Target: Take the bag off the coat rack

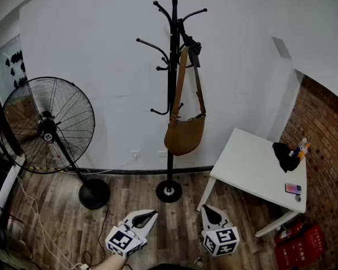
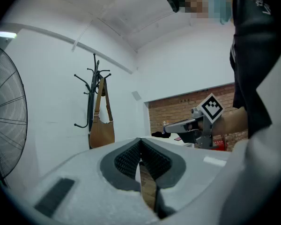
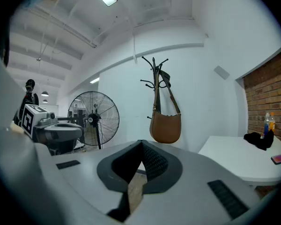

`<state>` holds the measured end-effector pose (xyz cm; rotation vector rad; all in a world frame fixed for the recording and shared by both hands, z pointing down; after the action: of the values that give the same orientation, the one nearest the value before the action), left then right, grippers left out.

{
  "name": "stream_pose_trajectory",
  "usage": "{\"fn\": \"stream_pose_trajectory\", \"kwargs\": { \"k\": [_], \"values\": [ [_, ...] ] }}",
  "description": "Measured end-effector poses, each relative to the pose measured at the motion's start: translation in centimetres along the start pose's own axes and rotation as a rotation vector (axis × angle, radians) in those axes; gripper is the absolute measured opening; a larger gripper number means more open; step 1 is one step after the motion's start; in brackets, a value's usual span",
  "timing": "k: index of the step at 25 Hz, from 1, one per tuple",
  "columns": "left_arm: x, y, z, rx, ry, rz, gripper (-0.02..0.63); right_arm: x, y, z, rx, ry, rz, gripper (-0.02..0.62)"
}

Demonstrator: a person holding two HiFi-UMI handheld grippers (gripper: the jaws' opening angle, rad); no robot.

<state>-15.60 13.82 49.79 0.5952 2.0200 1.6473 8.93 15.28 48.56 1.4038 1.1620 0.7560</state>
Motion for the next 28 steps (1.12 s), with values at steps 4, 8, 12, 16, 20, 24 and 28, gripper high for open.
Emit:
{"fn": "stream_pose_trajectory", "kwargs": {
  "k": [4, 8, 12, 16, 20, 24, 28],
  "values": [
    [0.2, -0.1, -0.9, -0.002, -0.006, 0.006, 0.008, -0.8, -0.1, -0.4, -0.001, 0.002, 0.001, -0.003],
    [0.2, 0.0, -1.8, 0.023, -0.016, 0.047, 0.008, -1.3, 0.0, -0.8, -0.001, 0.004, 0.000, -0.003],
    [-0.5, -0.1, -2.4, 0.038, -0.024, 0.073, 0.008, -2.1, -0.1, -0.5, -0.005, -0.024, 0.004, -0.002],
    [-2.1, -0.1, -2.8, 0.050, -0.005, 0.091, 0.039, -3.4, 0.4, 0.8, -0.019, -0.016, 0.012, 0.002],
    [-4.9, -0.7, -3.8, 0.061, 0.001, 0.094, 0.108, -5.1, 0.2, 3.1, -0.025, -0.019, 0.030, 0.051],
    [-8.2, -1.7, -4.6, 0.055, -0.002, 0.087, 0.154, -7.0, -0.2, 6.2, -0.038, -0.023, 0.053, 0.124],
    [-11.8, -2.5, -5.4, 0.054, -0.020, 0.092, 0.190, -9.1, -0.3, 9.2, -0.031, -0.049, 0.058, 0.144]
  ]
}}
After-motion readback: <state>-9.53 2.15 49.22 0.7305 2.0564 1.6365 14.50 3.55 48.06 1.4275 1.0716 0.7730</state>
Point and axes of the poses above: the fingertips, and each gripper's own axes: x backward along the fingers, z to its right, y out of its underside, the point moved 7 cm from there along x, backward along the fingers, and after that the axes turned 13 degrees about x, right-handed, at the moved point
